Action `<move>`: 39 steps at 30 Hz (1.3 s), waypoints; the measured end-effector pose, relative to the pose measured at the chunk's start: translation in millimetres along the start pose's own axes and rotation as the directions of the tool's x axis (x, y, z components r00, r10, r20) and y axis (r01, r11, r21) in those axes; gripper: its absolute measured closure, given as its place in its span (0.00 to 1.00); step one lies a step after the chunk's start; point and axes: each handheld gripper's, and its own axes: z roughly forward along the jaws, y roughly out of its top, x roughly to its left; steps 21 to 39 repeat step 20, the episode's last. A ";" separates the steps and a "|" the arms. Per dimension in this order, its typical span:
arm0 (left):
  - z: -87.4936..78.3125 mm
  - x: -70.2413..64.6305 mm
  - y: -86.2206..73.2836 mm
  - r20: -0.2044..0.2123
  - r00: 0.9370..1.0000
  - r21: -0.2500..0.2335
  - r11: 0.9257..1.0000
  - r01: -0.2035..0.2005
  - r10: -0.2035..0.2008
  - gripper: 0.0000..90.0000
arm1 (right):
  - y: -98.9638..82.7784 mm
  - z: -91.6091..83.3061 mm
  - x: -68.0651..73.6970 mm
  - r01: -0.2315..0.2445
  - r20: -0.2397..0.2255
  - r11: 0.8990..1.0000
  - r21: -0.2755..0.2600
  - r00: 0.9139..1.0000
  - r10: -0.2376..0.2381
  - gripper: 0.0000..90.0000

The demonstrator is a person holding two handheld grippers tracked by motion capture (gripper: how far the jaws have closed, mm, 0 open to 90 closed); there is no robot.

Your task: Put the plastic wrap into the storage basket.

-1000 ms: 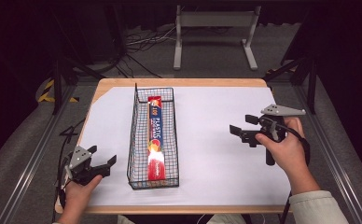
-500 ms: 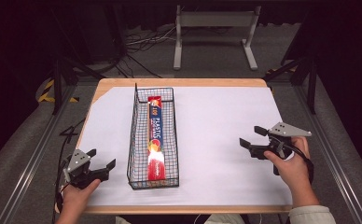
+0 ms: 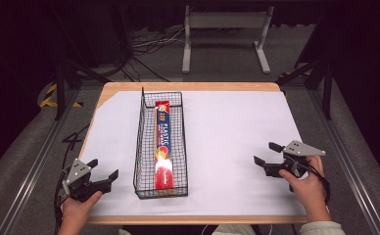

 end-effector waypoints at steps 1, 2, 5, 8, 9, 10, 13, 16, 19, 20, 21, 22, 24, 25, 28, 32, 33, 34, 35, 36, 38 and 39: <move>0.3 -0.1 0.1 0.000 1.000 0.003 1.000 0.000 0.000 0.16 | -1.9 0.4 -0.1 0.000 0.003 1.000 0.001 1.000 0.000 0.21; 0.8 0.0 0.2 0.005 1.000 0.005 1.000 0.000 0.000 0.16 | -8.3 1.4 -0.1 -0.009 0.004 1.000 -0.009 1.000 0.009 0.21; 1.2 -0.6 0.8 0.010 1.000 0.003 1.000 -0.002 0.002 0.16 | -16.7 2.5 0.0 -0.018 0.013 1.000 -0.004 1.000 0.018 0.20; 1.4 -0.9 1.4 0.015 1.000 0.001 1.000 -0.001 0.001 0.16 | -21.7 2.7 -0.1 -0.034 0.014 0.999 0.004 0.999 0.034 0.19; 1.9 -1.2 1.6 0.016 1.000 -0.001 1.000 0.000 0.000 0.16 | -23.5 2.5 0.3 -0.040 0.018 0.999 0.009 0.999 0.040 0.19; 2.4 -1.1 1.9 0.019 1.000 0.000 1.000 -0.004 0.004 0.16 | -25.2 2.2 0.0 -0.039 0.023 0.999 0.012 0.999 0.038 0.19; 3.8 -1.9 2.2 0.026 1.000 0.003 1.000 -0.004 0.004 0.16 | -26.2 1.3 -1.2 -0.051 0.027 0.999 0.004 0.998 0.051 0.19; 4.8 -2.1 3.0 0.034 0.999 0.005 1.000 -0.002 0.002 0.16 | -25.8 0.5 -0.7 -0.048 0.027 0.999 0.002 0.998 0.048 0.18; 5.4 -2.6 3.5 0.038 0.999 0.010 1.000 -0.004 0.003 0.16 | -24.5 -0.6 -0.4 -0.041 0.022 0.999 0.005 0.999 0.041 0.18; 6.2 -3.2 3.5 0.039 0.999 0.012 1.000 -0.008 0.008 0.16 | -23.9 -1.0 -0.2 -0.039 0.024 0.999 0.007 0.999 0.039 0.18; 6.2 -3.2 3.5 0.039 0.999 0.012 1.000 -0.008 0.008 0.16 | -23.9 -1.0 -0.2 -0.039 0.024 0.999 0.007 0.999 0.039 0.18; 6.2 -3.2 3.5 0.039 0.999 0.012 1.000 -0.008 0.008 0.16 | -23.9 -1.0 -0.2 -0.039 0.024 0.999 0.007 0.999 0.039 0.18; 6.2 -3.2 3.5 0.039 0.999 0.012 1.000 -0.008 0.008 0.16 | -23.9 -1.0 -0.2 -0.039 0.024 0.999 0.007 0.999 0.039 0.18; 6.2 -3.2 3.5 0.039 0.999 0.012 1.000 -0.008 0.008 0.16 | -23.9 -1.0 -0.2 -0.039 0.024 0.999 0.007 0.999 0.039 0.18; 6.2 -3.2 3.5 0.039 0.999 0.012 1.000 -0.008 0.008 0.16 | -23.9 -1.0 -0.2 -0.039 0.024 0.999 0.007 0.999 0.039 0.18; 6.2 -3.2 3.5 0.039 0.999 0.012 1.000 -0.008 0.008 0.16 | -23.9 -1.0 -0.2 -0.039 0.024 0.999 0.007 0.999 0.039 0.18; 6.2 -3.2 3.5 0.039 0.999 0.012 1.000 -0.008 0.008 0.16 | -23.9 -1.0 -0.2 -0.039 0.024 0.999 0.007 0.999 0.039 0.18; 6.2 -3.2 3.5 0.039 0.999 0.012 1.000 -0.008 0.008 0.16 | -23.9 -1.0 -0.2 -0.039 0.024 0.999 0.007 0.999 0.039 0.18; 6.2 -3.2 3.5 0.039 0.999 0.012 1.000 -0.008 0.008 0.16 | -23.9 -1.0 -0.2 -0.039 0.024 0.999 0.007 0.999 0.039 0.18; 6.2 -3.2 3.5 0.039 0.999 0.012 1.000 -0.008 0.008 0.16 | -23.9 -1.0 -0.2 -0.039 0.024 0.999 0.007 0.999 0.039 0.18; 6.2 -3.2 3.5 0.039 0.999 0.012 1.000 -0.008 0.008 0.16 | -23.9 -1.0 -0.2 -0.039 0.024 0.999 0.007 0.999 0.039 0.18; 6.2 -3.2 3.5 0.039 0.999 0.012 1.000 -0.008 0.008 0.16 | -23.9 -1.0 -0.2 -0.039 0.024 0.999 0.007 0.999 0.039 0.18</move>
